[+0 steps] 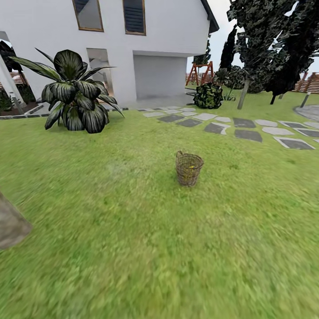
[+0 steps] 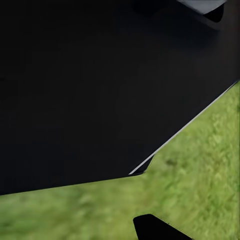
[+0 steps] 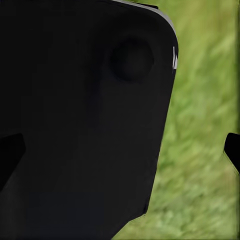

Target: Take the three Easter eggs out of the wicker basket on the lawn in the garden, then place them on the lawn next to a single tree (choose any tree) so that all three eggs are next to the same tree and none are left in the basket.

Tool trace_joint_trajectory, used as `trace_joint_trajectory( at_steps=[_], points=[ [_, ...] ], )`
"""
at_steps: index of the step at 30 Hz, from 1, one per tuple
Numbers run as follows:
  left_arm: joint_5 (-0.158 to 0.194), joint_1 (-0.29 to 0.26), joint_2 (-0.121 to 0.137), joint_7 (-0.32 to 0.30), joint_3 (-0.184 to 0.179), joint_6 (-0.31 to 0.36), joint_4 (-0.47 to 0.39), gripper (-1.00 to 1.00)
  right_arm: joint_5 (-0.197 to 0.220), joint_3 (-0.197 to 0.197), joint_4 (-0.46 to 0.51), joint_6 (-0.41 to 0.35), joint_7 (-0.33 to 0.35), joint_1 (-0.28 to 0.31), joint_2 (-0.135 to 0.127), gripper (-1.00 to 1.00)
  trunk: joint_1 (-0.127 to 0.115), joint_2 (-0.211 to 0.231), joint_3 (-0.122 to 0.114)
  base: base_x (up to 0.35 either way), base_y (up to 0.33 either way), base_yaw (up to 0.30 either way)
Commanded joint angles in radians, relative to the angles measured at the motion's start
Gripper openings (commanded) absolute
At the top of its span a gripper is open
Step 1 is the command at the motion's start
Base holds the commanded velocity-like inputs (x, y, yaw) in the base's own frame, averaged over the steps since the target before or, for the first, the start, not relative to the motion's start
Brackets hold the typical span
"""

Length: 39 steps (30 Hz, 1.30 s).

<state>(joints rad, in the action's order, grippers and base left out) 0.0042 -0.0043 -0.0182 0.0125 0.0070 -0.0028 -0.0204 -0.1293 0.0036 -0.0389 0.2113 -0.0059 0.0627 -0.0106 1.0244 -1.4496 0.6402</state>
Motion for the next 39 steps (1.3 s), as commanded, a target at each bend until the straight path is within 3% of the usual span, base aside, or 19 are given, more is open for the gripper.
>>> trace_joint_trajectory(
  at_steps=[1,39],
  points=[
    [0.0,0.0,0.0,0.001,0.001,0.0,0.0,1.0,-0.007,0.0,-0.004,0.007,0.0,0.002,0.0,1.0,0.001,0.0,0.001,0.34,0.0,0.0],
    [0.001,0.0,0.0,0.001,0.001,0.0,0.0,1.0,0.002,-0.002,0.0,0.011,-0.001,0.001,-0.006,1.0,0.001,0.0,0.001,0.339,0.0,0.0]
  ],
)
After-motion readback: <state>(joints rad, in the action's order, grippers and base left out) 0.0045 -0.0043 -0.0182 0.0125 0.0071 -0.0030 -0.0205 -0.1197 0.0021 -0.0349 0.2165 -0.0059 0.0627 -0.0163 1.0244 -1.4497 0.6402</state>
